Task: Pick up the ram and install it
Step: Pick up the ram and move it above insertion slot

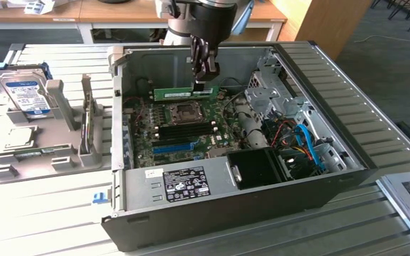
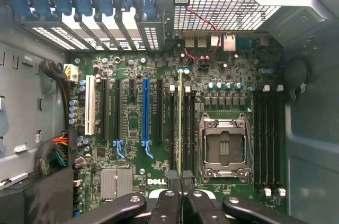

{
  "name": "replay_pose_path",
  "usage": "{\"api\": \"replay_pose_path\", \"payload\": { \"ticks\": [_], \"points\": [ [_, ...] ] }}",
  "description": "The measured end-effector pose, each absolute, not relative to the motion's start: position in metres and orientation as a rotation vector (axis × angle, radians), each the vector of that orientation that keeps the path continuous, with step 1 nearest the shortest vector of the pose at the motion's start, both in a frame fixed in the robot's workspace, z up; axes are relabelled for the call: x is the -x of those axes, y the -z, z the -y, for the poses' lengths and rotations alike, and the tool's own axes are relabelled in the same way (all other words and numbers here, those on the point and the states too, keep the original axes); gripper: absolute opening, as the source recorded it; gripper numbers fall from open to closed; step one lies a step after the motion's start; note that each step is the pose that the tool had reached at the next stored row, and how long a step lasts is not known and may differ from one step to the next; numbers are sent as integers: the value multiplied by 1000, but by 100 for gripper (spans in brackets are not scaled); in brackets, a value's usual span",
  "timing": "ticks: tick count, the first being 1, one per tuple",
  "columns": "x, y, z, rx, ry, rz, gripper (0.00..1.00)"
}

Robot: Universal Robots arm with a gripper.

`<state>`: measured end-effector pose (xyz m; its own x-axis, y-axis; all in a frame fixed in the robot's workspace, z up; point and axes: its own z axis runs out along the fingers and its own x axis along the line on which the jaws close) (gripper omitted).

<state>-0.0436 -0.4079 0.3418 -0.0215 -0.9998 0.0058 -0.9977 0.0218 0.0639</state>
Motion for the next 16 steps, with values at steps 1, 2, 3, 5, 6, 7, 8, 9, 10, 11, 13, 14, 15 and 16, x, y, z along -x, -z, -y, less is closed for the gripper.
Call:
{"api": "replay_pose_path", "payload": {
  "ticks": [1,2,3,5,6,7,8,9,10,11,13,14,15,16],
  "points": [
    [44,-342,408,-2163,64,2210,12],
    [44,-342,408,-2163,63,2211,12],
    [44,-342,408,-2165,59,2212,12],
    [45,-342,408,-2169,52,2215,12],
    [45,-342,408,-2170,50,2216,12],
    [45,-342,408,-2171,48,2217,12],
    [45,-342,408,-2171,48,2217,12],
    [45,-342,408,-2171,48,2217,12],
    [45,-342,408,-2171,48,2217,12],
    [45,-343,408,-2171,48,2217,12],
    [45,-344,408,-2171,48,2217,12],
    [45,-345,408,-2171,48,2217,12],
    [44,-347,408,-2171,48,2217,12],
    [44,-348,408,-2171,48,2217,12]
  ]
}}
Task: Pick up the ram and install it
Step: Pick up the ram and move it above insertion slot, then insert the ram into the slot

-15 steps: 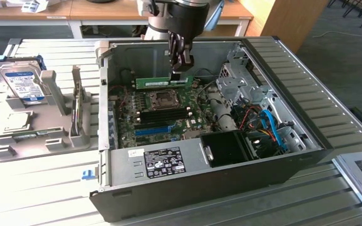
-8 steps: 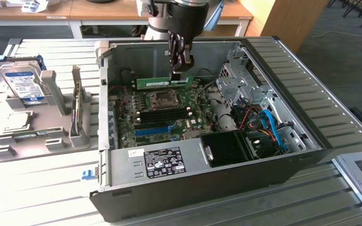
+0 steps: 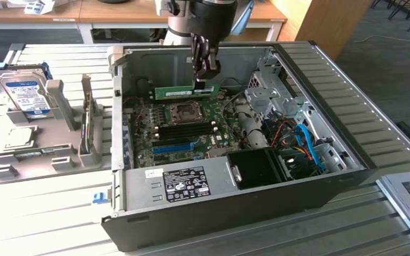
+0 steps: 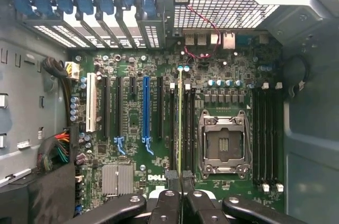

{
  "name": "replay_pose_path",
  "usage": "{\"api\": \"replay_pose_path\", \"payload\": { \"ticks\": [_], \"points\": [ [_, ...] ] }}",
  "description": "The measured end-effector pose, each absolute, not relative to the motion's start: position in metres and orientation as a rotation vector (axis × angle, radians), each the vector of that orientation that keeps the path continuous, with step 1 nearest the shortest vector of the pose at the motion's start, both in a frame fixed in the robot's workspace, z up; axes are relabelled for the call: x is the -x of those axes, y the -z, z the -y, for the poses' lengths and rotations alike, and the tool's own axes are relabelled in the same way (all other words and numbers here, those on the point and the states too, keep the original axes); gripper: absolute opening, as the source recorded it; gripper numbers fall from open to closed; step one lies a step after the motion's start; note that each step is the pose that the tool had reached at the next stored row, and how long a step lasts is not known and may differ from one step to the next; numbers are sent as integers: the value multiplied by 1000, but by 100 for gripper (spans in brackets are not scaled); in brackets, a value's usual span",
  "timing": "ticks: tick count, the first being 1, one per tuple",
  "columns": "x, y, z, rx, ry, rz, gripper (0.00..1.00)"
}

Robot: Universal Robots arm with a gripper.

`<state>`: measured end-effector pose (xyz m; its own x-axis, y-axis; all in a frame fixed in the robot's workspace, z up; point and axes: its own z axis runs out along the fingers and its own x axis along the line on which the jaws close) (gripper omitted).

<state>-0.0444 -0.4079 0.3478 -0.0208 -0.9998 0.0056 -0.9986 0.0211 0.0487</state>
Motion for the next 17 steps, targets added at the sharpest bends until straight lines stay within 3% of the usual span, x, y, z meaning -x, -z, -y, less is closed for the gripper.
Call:
{"api": "replay_pose_path", "payload": {
  "ticks": [17],
  "points": [
    [44,-348,408,-2171,48,2217,12]
  ]
}}
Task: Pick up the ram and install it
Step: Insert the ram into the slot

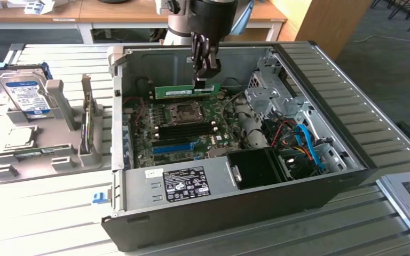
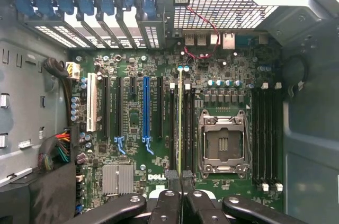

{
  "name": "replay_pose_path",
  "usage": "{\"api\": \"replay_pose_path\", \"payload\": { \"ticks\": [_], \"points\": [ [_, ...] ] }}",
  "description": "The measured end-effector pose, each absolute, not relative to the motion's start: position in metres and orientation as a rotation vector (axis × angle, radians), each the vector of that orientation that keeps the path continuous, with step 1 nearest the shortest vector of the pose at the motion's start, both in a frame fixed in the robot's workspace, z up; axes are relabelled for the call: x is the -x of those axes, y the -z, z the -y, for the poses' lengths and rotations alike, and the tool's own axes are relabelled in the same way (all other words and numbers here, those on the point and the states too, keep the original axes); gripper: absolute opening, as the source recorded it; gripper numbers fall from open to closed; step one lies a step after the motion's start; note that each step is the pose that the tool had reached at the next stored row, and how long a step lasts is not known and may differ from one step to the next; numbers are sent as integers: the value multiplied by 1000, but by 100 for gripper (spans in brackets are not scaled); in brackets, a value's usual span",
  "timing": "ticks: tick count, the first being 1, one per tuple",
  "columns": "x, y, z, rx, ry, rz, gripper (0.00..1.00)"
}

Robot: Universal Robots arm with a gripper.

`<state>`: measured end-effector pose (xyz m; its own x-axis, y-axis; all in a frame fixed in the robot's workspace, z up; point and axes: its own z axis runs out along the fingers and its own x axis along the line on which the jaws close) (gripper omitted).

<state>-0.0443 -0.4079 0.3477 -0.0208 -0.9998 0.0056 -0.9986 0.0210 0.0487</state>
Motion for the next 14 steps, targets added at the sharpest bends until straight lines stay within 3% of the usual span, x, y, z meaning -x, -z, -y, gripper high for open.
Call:
{"api": "replay_pose_path", "payload": {
  "ticks": [14],
  "points": [
    [44,-327,408,-2171,48,2217,12]
  ]
}}
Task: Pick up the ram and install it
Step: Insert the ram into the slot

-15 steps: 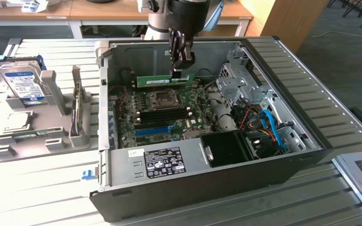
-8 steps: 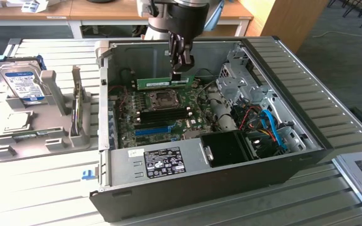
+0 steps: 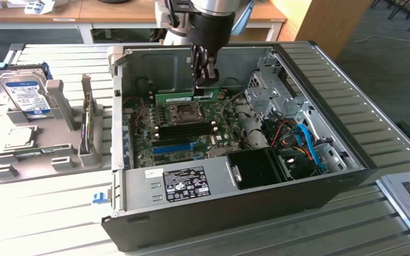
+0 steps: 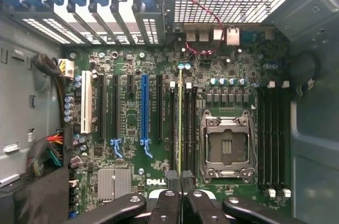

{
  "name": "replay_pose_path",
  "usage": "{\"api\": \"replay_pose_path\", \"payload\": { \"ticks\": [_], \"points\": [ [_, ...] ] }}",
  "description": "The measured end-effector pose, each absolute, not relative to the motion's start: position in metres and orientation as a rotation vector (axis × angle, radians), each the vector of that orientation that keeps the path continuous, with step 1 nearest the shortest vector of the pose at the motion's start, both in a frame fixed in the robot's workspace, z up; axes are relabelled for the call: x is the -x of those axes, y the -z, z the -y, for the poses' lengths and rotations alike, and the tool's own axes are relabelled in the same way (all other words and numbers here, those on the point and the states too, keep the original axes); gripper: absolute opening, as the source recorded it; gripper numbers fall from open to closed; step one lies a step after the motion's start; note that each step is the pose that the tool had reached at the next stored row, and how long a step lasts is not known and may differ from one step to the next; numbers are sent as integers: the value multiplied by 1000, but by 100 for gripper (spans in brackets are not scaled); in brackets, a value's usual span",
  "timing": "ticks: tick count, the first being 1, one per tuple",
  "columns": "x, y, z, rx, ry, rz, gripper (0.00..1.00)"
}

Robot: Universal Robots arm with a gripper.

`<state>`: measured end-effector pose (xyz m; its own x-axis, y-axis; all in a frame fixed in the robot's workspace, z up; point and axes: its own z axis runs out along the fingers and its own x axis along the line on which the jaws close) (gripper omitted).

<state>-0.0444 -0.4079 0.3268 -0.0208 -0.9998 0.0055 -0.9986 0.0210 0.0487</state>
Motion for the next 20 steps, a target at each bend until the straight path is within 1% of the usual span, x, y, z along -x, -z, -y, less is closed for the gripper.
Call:
{"api": "replay_pose_path", "payload": {
  "ticks": [20],
  "points": [
    [44,-293,408,-2171,48,2217,12]
  ]
}}
